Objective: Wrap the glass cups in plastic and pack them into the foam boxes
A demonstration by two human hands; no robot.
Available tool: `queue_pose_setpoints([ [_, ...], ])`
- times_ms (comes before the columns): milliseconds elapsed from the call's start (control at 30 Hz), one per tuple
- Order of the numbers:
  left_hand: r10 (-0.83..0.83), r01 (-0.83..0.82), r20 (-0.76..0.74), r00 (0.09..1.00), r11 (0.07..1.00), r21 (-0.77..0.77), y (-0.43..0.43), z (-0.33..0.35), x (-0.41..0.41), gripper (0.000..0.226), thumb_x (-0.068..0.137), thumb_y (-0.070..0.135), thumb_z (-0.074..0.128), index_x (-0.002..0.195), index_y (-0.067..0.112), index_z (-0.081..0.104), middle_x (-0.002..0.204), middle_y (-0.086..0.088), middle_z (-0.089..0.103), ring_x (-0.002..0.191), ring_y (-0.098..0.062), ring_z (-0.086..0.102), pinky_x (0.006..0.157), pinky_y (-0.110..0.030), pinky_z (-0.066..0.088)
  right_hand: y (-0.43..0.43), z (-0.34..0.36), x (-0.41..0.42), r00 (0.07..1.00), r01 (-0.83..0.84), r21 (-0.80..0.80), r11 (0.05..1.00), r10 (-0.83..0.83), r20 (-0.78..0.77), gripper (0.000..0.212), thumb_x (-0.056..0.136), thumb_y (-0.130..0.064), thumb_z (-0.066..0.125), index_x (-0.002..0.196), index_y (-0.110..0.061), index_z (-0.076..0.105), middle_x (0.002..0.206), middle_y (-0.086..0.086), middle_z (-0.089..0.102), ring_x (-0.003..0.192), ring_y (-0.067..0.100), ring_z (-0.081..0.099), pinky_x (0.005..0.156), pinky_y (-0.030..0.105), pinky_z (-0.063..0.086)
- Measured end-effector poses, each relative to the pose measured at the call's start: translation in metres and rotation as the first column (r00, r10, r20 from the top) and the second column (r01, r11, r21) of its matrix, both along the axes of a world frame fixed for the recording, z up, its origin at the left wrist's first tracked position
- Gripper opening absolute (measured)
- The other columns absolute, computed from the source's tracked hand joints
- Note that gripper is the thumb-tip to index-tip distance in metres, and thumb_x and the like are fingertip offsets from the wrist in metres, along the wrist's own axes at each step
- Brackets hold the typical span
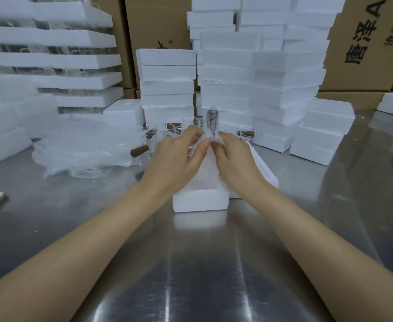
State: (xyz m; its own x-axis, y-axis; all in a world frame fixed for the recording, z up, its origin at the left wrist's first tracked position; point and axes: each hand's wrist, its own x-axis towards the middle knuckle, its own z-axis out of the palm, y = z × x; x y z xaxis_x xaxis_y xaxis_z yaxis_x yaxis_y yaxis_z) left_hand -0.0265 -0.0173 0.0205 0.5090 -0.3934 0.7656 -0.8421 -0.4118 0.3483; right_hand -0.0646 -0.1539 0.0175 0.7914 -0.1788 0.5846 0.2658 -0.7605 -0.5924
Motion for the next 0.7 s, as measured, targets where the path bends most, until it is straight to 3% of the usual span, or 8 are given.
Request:
queue_pose_setpoints([
  [67,-0.023,0.020,0.080,0.997,0.999,0.031,0.002,0.003,0.001,0.022,0.098,0.032,0.051,0.095,0.011,0.056,0.062,-0.005,0.060,0.052,-0.022,0.054,0.057,-0.038,0.050,0.001,0.001,-0.001,1.000,-0.001,-0.009,1.000,0.001,0.004,0.021,0.099,-0.009,0.041,0.100,-0.007,0.062,0.088,0.004,0.056,0.080,0.017,0.048,0.061,0.004,0.030],
  [200,0.002,-0.016,0.200,0.980,0.997,0.071,0.004,0.008,0.001,0.016,0.093,0.012,0.058,0.082,0.003,0.053,0.050,0.000,0.039,0.043,-0.023,0.034,0.045,-0.029,0.031,0.004,0.002,-0.003,0.999,-0.005,-0.076,0.997,0.008,0.035,0.020,0.097,-0.004,0.041,0.101,-0.006,0.060,0.086,0.004,0.052,0.078,0.016,0.044,0.062,0.013,0.028],
  [333,0.156,-0.173,0.312,0.937,0.984,0.029,-0.003,0.004,-0.006,0.016,0.083,0.005,0.065,0.075,0.002,0.052,0.051,0.005,0.034,0.040,-0.024,0.037,0.044,-0.025,0.030,0.004,0.004,-0.006,0.998,0.016,-0.098,0.995,-0.010,0.060,0.022,0.093,-0.002,0.043,0.077,-0.019,0.042,0.077,-0.003,0.040,0.070,0.011,0.038,0.062,0.010,0.029],
  [433,0.250,-0.251,0.076,0.965,0.968,0.016,-0.005,0.002,-0.009,0.019,0.083,0.028,0.065,0.084,0.016,0.050,0.066,0.006,0.061,0.061,-0.023,0.060,0.052,-0.033,0.043,0.003,0.005,-0.003,1.000,0.015,-0.083,0.996,-0.014,0.017,0.014,0.087,0.003,0.045,0.089,-0.007,0.055,0.088,0.008,0.057,0.083,0.021,0.050,0.064,0.016,0.031],
  [533,0.164,-0.184,-0.294,0.942,0.982,-0.042,-0.006,0.005,-0.004,0.035,0.079,0.050,0.063,0.094,0.025,0.044,0.084,0.014,0.061,0.074,0.000,0.057,0.059,-0.026,0.042,0.004,0.009,-0.005,1.000,-0.007,0.051,0.999,0.008,-0.009,0.038,0.086,0.000,0.047,0.119,-0.011,0.062,0.113,0.002,0.066,0.102,0.016,0.056,0.078,0.018,0.038],
  [600,0.006,-0.042,-0.399,0.917,0.996,-0.083,-0.007,0.006,-0.003,0.028,0.085,0.040,0.061,0.099,0.024,0.043,0.086,0.015,0.058,0.072,0.012,0.054,0.056,-0.011,0.038,0.005,0.012,-0.007,1.000,0.009,0.087,0.996,-0.008,-0.013,0.043,0.086,-0.006,0.051,0.128,-0.015,0.058,0.121,-0.001,0.063,0.107,0.012,0.055,0.087,0.017,0.040],
  [667,-0.079,0.045,-0.403,0.912,0.995,-0.091,-0.006,0.005,-0.004,0.004,0.093,0.029,0.054,0.091,0.028,0.051,0.076,0.019,0.061,0.068,0.020,0.052,0.058,-0.002,0.037,0.004,0.014,-0.008,1.000,-0.009,0.068,0.998,0.010,-0.019,0.043,0.087,-0.011,0.053,0.129,-0.016,0.058,0.121,-0.001,0.063,0.108,0.011,0.055,0.093,0.022,0.042],
  [700,-0.081,0.050,-0.393,0.916,0.995,-0.086,-0.005,0.004,-0.004,0.014,0.096,0.027,0.051,0.083,0.033,0.053,0.070,0.023,0.062,0.067,0.020,0.051,0.059,-0.001,0.036,0.004,0.015,-0.009,0.999,-0.037,0.041,0.998,0.038,-0.022,0.040,0.088,-0.012,0.052,0.128,-0.016,0.059,0.119,-0.001,0.064,0.106,0.011,0.056,0.093,0.022,0.042],
])
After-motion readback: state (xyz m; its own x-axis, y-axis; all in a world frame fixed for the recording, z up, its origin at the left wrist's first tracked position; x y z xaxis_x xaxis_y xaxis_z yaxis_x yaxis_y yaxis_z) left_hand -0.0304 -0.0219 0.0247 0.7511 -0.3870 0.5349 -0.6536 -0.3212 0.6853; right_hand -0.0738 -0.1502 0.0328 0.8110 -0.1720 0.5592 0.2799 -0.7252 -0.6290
